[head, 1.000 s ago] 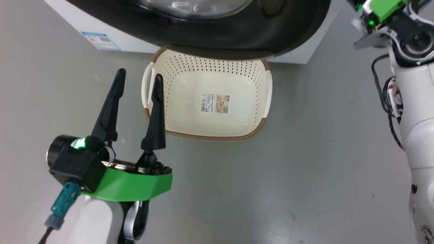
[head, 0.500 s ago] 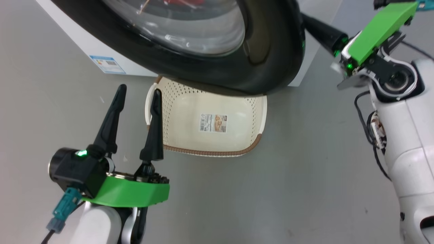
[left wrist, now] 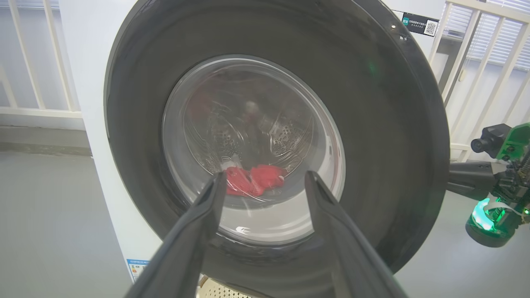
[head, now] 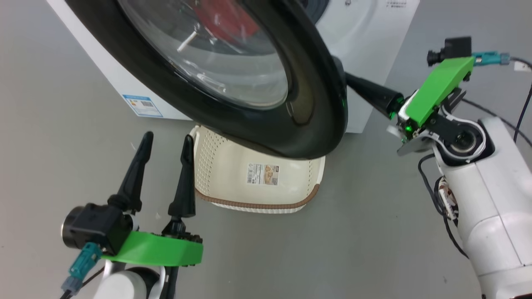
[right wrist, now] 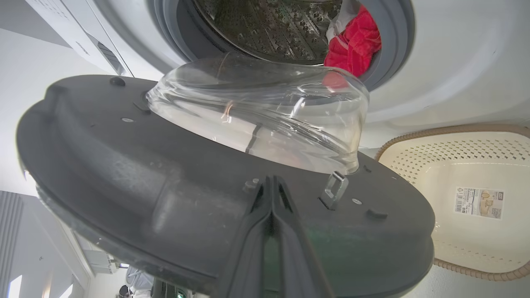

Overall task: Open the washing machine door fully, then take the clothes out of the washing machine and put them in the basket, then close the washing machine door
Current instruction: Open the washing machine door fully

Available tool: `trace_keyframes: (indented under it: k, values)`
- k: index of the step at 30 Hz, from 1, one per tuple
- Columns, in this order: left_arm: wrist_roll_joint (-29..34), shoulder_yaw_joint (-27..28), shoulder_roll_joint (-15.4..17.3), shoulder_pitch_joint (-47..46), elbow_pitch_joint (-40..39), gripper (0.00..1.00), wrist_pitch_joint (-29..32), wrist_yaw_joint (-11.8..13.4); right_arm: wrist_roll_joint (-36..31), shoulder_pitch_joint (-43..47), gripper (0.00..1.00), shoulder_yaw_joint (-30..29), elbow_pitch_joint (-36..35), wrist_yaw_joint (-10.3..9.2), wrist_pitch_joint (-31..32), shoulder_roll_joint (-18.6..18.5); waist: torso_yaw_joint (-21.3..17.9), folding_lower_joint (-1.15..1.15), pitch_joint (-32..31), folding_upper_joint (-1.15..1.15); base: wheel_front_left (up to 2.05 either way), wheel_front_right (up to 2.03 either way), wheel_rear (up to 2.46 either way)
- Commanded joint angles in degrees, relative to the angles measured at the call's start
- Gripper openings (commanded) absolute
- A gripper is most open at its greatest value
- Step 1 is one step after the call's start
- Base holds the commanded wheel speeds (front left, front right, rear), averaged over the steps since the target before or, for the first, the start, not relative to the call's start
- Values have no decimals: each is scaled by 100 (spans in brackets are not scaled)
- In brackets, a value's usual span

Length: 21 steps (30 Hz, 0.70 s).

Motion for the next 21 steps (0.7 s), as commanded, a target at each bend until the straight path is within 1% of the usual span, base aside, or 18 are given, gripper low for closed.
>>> trace_keyframes:
  k: [1,11,21]
  values:
    - [-24,209,162,41,-105,100,19,49,73,90,0,142,-235,44,56,148,52,0,-125,0,0,0,0]
    - [-61,208,191,241,-72,100,81,144,304,518,0,377,-551,44,261,190,207,0,-362,0,0,0,0]
    - [-113,198,194,386,-30,100,115,219,436,959,0,618,-815,44,383,208,451,0,-603,0,0,0,0]
